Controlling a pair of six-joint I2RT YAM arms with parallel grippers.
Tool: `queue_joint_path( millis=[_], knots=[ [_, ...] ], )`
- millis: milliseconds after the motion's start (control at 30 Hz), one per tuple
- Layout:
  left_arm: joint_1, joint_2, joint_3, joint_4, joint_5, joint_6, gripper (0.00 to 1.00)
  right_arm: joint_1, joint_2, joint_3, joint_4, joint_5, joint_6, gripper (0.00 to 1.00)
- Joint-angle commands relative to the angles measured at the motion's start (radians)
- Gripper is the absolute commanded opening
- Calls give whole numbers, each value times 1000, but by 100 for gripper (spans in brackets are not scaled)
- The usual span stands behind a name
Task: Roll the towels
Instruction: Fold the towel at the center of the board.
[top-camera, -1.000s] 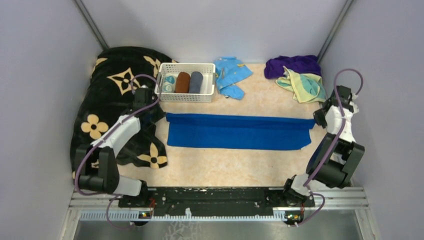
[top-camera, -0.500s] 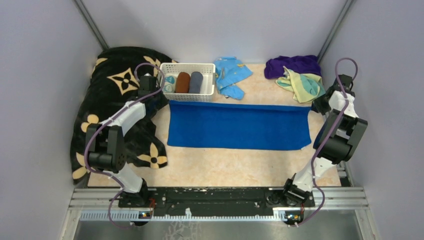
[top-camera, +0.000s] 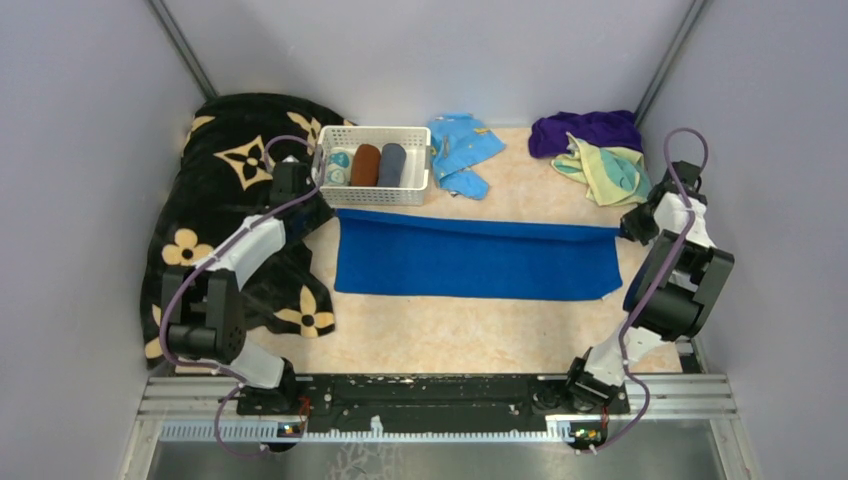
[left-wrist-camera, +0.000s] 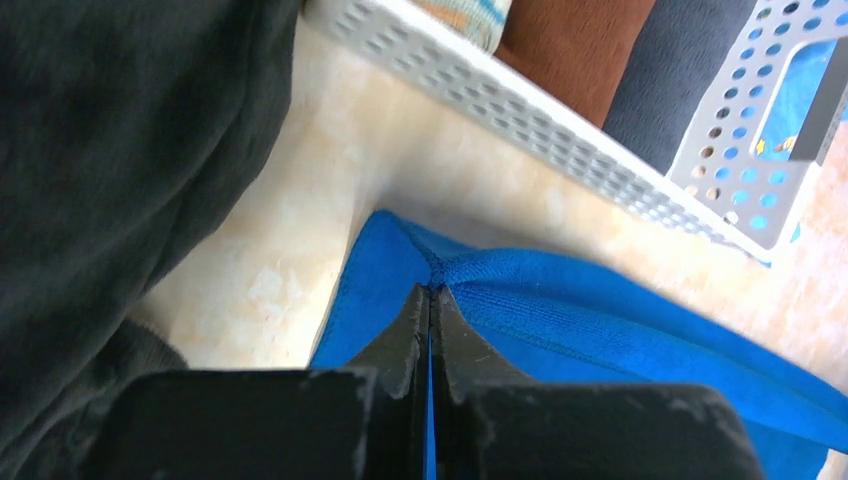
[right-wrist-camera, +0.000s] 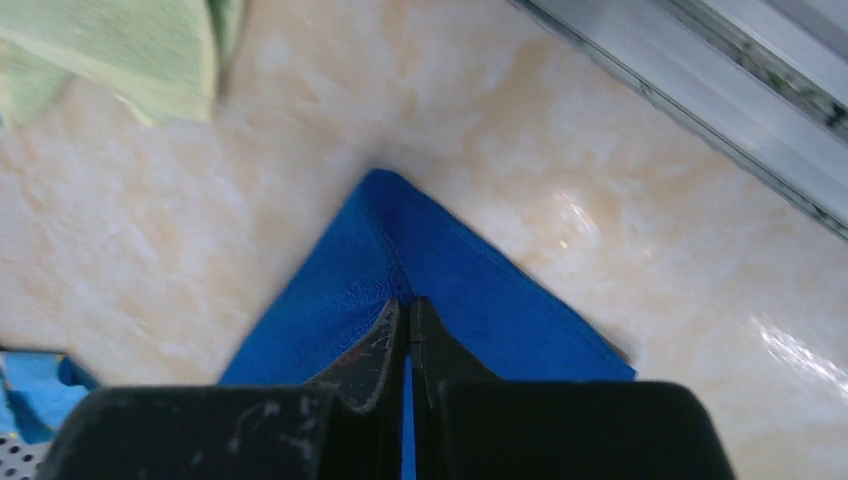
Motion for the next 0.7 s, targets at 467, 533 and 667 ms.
queue_joint_path(
  millis=[467,533,667],
  knots=[
    [11,-321,-337,-139,29,-36,0,-13,-367,-303,-123,320,0,0],
    [11,-339,-356,-148,27,-35,0,-14,-394,-335,-115,341,10,0],
    [11,-337,-389,-143,70,-44,0,-13,-395,-364,-102,369,28,0]
  ],
)
